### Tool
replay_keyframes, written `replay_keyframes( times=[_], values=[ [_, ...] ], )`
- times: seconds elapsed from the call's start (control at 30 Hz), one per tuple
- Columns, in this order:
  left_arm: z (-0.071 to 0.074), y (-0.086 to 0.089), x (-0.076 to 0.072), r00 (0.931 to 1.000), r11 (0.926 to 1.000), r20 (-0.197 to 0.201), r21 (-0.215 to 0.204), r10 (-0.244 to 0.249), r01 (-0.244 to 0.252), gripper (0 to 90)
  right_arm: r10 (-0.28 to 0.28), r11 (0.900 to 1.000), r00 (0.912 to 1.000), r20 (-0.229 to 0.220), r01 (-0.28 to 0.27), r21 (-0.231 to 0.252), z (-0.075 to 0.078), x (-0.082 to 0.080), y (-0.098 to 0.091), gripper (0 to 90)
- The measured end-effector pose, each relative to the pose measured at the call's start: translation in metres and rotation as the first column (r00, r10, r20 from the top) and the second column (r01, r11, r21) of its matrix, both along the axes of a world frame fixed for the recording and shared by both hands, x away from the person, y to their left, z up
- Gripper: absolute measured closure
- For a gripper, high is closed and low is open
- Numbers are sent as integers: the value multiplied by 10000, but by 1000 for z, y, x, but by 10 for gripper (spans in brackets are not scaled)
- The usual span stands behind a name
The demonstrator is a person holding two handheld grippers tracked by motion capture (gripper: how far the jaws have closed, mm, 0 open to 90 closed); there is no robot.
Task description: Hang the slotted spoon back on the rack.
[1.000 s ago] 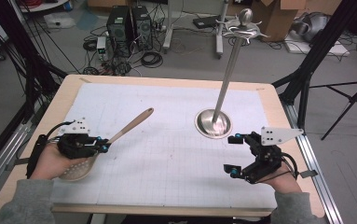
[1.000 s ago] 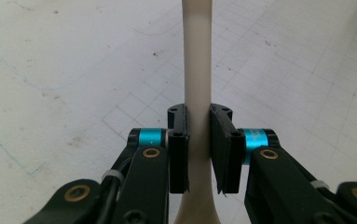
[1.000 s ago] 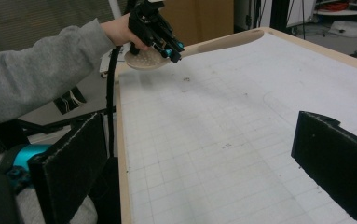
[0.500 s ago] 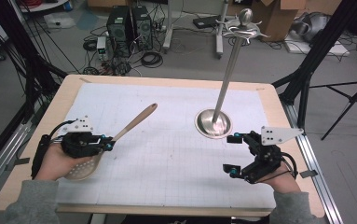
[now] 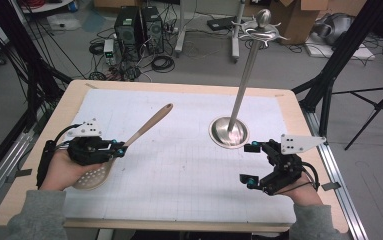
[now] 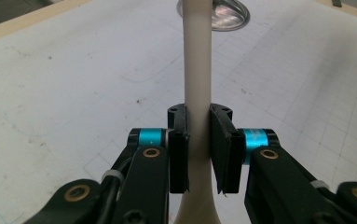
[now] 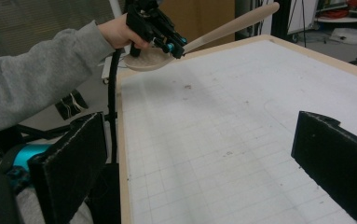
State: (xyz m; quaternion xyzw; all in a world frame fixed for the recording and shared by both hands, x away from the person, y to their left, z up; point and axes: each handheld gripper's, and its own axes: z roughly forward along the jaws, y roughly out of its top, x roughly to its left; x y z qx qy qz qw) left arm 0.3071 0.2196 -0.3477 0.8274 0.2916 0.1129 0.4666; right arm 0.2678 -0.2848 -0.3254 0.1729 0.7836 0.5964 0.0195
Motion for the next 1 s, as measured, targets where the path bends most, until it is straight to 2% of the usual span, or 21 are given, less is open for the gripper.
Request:
replay_keyframes(
  times=[0.17,0.37,0.53,0.7,0.9,1.0],
  values=[
    [9,-9,0,9997,9996,201,-234,134,-129,778,-42,10000,10000,-44,42,16,0,1,0,25],
    [14,-22,4,9996,9999,265,-80,86,-84,778,-36,10000,9999,-97,36,-23,-2,5,4,25],
    [21,-34,4,9999,9989,149,-463,-13,20,778,-5,10000,10000,-65,6,82,-2,6,4,25],
    [24,-45,8,9998,9989,95,-434,158,-154,778,-79,9998,9999,-123,81,186,-4,8,3,26],
    [28,-57,11,9998,9993,186,-385,28,-20,777,-167,9991,9998,-69,170,377,-3,9,-2,26],
    [31,-62,14,9998,9993,177,-382,12,-5,777,-459,9989,9989,-23,460,120,-4,9,-5,49]
  ],
)
